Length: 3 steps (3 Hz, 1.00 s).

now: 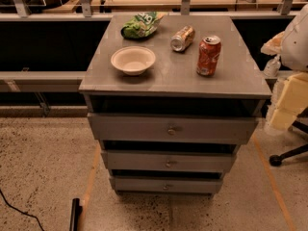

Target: Move coke can near green rice chip bag

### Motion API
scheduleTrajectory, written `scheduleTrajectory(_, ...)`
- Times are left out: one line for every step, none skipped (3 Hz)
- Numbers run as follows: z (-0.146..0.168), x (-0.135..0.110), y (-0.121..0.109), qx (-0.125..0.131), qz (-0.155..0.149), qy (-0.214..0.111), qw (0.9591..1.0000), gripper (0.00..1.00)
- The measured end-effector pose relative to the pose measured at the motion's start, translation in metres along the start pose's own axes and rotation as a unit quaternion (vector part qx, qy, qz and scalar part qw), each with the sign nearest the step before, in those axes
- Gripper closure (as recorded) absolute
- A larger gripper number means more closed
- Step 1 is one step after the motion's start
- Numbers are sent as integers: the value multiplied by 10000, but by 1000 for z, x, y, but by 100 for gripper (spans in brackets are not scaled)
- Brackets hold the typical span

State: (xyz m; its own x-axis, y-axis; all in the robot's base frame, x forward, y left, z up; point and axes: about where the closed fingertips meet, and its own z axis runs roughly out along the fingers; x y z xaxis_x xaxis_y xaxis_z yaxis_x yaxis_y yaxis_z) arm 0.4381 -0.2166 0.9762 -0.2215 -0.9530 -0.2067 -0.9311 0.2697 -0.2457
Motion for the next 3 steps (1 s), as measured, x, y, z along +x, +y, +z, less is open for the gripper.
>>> scheduleTrajectory(0, 0, 0, 0, 0, 0, 10000, 0)
scheduleTrajectory(13, -7, -21, 139, 238, -417, 9987, 0)
scheduleTrajectory(46, -10, -59, 273, 786, -1417, 9864, 0)
